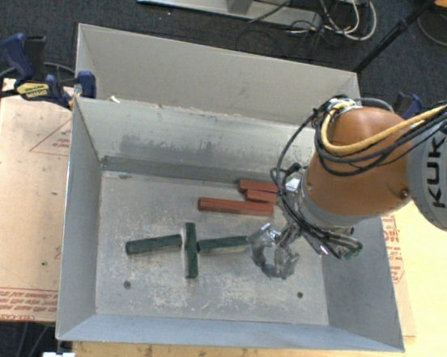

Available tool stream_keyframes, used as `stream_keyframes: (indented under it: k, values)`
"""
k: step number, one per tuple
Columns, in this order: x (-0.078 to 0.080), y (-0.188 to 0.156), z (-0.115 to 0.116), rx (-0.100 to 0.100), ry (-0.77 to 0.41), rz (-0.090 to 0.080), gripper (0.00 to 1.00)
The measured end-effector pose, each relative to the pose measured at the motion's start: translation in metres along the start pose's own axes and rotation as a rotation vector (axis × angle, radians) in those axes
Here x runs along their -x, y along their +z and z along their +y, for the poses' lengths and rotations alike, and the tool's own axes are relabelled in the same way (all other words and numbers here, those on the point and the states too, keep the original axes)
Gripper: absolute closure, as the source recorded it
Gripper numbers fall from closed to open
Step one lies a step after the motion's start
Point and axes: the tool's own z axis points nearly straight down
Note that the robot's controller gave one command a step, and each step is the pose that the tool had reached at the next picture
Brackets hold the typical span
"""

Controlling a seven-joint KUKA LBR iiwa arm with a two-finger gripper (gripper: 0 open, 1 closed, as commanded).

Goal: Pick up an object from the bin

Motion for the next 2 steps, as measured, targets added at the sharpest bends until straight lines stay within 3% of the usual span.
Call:
stream_keyframes:
  k: [1,2]
  values:
    - [-0.001,-0.001,-0.001,-0.002,0.003,-0.001,0.0]
    - [0.043,0.114,-0.009,-0.001,0.171,-0.002,0.0]
